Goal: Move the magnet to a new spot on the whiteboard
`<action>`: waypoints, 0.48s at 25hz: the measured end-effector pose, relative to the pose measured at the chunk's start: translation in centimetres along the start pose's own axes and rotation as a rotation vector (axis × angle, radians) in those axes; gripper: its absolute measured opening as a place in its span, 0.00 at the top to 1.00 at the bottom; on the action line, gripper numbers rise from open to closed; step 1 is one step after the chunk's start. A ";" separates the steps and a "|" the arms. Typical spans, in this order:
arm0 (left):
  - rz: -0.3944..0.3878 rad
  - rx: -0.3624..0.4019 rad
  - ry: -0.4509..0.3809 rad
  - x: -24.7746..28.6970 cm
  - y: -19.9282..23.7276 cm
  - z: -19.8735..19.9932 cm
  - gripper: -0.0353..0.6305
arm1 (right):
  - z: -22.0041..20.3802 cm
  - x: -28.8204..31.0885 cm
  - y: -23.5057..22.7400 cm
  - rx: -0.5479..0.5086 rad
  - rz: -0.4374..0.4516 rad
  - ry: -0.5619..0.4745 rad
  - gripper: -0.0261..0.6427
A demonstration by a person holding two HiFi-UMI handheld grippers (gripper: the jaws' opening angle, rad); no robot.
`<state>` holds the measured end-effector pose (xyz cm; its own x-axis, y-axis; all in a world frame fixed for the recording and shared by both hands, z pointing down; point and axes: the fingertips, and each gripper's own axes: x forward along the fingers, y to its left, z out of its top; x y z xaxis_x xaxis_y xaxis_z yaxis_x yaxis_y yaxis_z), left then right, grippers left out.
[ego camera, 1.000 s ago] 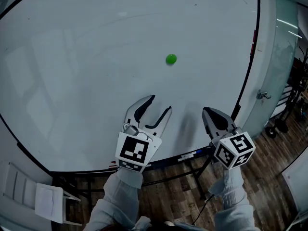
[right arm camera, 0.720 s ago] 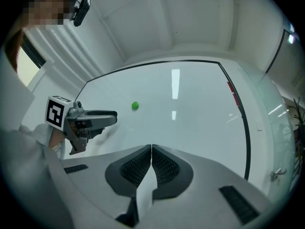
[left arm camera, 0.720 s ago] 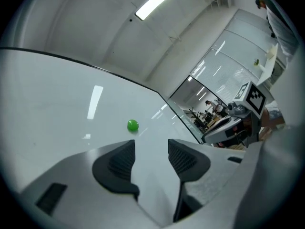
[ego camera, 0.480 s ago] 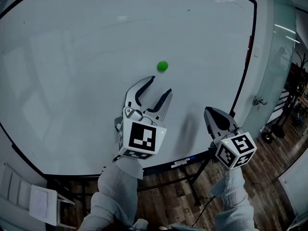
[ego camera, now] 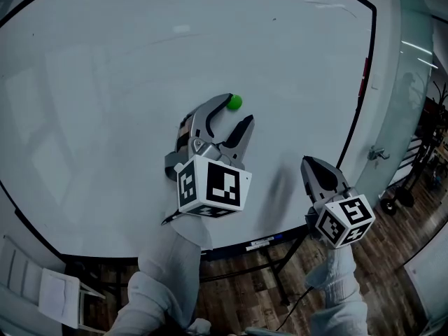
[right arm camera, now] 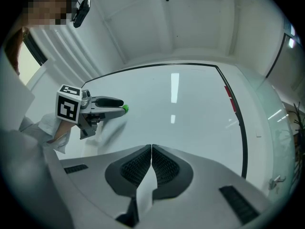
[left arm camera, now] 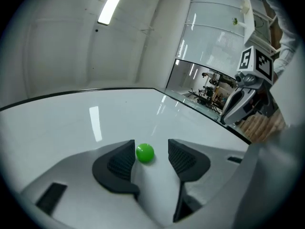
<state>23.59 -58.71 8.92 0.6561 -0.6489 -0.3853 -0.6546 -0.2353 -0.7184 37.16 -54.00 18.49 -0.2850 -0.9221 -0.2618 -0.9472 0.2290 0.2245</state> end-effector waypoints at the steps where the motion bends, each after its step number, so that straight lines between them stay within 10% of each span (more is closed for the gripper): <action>1: -0.001 0.013 0.010 0.2 0.0 0.0 0.62 | -0.1 0.0 -0.1 0.002 -0.001 -0.001 0.92; 12: 0.063 0.098 0.174 1.0 1.1 -0.9 0.74 | -1.2 0.2 -1.0 0.037 -0.013 -0.010 0.92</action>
<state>23.20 -60.26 8.29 0.5345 -0.7773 -0.3319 -0.6473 -0.1240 -0.7521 38.20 -54.77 19.36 -0.2741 -0.9219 -0.2739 -0.9554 0.2287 0.1866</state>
